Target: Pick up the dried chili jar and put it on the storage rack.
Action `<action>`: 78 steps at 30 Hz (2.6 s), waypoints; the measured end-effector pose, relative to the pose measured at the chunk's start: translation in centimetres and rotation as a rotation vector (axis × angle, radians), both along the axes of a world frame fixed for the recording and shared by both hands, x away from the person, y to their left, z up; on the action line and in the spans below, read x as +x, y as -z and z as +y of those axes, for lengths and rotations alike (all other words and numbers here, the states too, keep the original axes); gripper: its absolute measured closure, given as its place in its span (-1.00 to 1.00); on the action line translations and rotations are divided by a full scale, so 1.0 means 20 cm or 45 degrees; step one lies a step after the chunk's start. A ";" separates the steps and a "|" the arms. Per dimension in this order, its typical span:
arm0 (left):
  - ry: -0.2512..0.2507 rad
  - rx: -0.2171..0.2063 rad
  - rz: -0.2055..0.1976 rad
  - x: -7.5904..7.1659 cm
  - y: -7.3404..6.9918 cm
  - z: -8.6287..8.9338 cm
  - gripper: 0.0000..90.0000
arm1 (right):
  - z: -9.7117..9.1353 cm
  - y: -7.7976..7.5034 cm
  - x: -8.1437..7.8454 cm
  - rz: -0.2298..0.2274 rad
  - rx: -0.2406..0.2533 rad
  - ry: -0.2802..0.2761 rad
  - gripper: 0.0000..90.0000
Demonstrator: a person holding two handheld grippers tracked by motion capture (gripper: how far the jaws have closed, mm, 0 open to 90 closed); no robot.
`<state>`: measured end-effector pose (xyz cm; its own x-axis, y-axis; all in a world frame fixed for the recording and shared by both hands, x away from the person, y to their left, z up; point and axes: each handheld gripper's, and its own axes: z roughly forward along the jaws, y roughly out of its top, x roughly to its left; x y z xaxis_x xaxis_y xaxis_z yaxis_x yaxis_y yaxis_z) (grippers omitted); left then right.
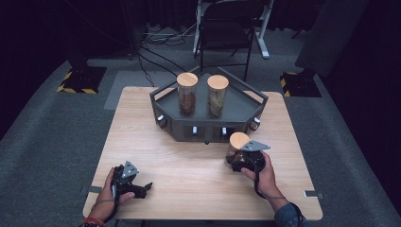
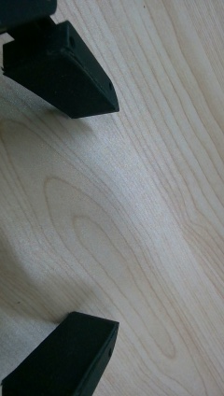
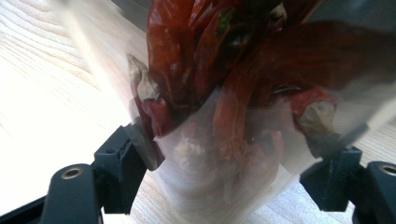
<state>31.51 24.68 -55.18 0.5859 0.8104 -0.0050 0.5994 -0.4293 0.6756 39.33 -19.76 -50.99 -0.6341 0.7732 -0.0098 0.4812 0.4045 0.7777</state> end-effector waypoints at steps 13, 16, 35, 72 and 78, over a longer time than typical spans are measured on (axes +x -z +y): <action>0.000 0.001 0.000 0.00 0.00 0.00 -1.00 | -0.03 -0.06 -0.02 -0.001 0.009 0.032 -0.43; 0.000 0.001 -0.001 0.00 0.00 0.00 -1.00 | -0.04 -0.08 -0.02 -0.009 0.009 0.039 -0.43; 0.000 0.000 0.000 0.00 0.00 0.00 -1.00 | -0.12 -0.25 -0.05 -0.060 0.042 0.094 -0.43; 0.000 0.000 0.000 0.00 0.00 0.00 -1.00 | -0.17 -0.70 0.03 -0.168 0.046 0.116 -0.43; 0.000 0.000 0.000 0.00 0.00 0.00 -1.00 | -0.16 -0.72 0.06 -0.162 0.047 0.120 -0.43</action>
<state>31.51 24.69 -55.18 0.5860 0.8103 -0.0049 0.5993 -0.4293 0.6756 40.51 -23.02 -36.53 -0.5543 0.8305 -0.0557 0.4123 0.3321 0.8484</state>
